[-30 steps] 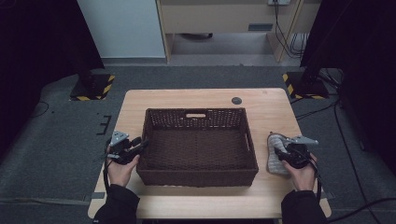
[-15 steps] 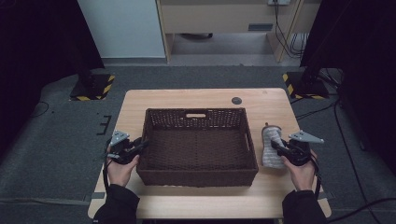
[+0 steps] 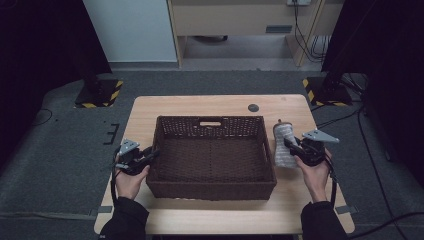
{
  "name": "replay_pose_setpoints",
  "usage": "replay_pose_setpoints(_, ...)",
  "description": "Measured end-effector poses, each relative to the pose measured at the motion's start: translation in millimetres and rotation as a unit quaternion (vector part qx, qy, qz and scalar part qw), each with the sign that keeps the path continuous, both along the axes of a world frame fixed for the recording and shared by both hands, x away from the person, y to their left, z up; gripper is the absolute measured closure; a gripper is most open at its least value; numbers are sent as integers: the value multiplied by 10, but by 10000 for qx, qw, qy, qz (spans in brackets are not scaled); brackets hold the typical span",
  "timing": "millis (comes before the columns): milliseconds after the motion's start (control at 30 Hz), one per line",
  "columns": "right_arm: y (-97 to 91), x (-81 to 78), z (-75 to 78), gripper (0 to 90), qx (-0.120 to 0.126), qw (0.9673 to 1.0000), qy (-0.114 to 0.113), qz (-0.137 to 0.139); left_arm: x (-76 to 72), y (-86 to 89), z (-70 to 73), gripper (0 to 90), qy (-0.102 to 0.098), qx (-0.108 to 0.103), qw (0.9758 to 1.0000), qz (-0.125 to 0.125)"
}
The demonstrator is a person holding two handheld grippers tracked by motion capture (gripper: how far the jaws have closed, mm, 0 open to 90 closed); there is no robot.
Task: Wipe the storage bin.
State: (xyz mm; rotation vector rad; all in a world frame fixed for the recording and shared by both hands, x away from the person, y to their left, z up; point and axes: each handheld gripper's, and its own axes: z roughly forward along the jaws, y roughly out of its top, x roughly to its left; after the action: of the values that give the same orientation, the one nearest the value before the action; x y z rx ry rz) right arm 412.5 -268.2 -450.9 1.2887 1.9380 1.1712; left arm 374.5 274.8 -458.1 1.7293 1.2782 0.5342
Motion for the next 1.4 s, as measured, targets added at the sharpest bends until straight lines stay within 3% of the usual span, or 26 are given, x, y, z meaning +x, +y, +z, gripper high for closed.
replay_pose_setpoints(300, 203, 295, -78, 703, -82, 10000, 31, -35, -1, -4, 2, 643, -11, 53, 10000, -2)
replay_pose_setpoints(433, 312, 402, -171, 704, -87, 9998, 88, 160, -2, -5, 2, 642, -16, 67, 10000, -5)
replay_pose_setpoints(733, 396, 483, -412, 716, -147, 9962, 696, 502, -5, -6, -2, 638, -42, 74, 10000, -15)
replay_pose_setpoints(833, 387, 483, -375, 723, 15, 9970, 592, 504, -5, -7, -1, 639, -44, 85, 10000, -15)
replay_pose_setpoints(867, 370, 475, -333, 725, 177, 9974, 500, 491, -4, -7, -2, 639, -42, 77, 10000, -15)
replay_pose_setpoints(933, 342, 440, -225, 728, 423, 9978, 201, 471, -3, -5, -3, 638, -40, 70, 10000, -18)
replay_pose_setpoints(967, 325, 408, -143, 728, 555, 9974, -107, 443, -4, -6, -3, 638, -41, 71, 10000, -17)
replay_pose_setpoints(1067, 318, 401, -111, 728, 589, 9970, -226, 458, -4, -6, -3, 638, -44, 72, 10000, -21)
replay_pose_setpoints(1167, 325, 432, -152, 730, 516, 9973, -190, 495, -4, -9, -3, 637, -48, 86, 9999, -26)
replay_pose_setpoints(1267, 343, 485, -225, 732, 484, 9973, -1, 548, -4, -9, -3, 638, -44, 94, 9999, -30)
replay_pose_setpoints(1333, 354, 516, -284, 734, 356, 9977, 132, 560, -3, -8, -4, 637, -38, 85, 10000, -30)
replay_pose_setpoints(1367, 369, 549, -360, 734, 207, 9977, 308, 565, -3, -8, -4, 636, -40, 90, 9999, -35)
replay_pose_setpoints(1400, 369, 549, -360, 734, 207, 9977, 308, 565, -3, -8, -5, 636, -43, 97, 9999, -41)
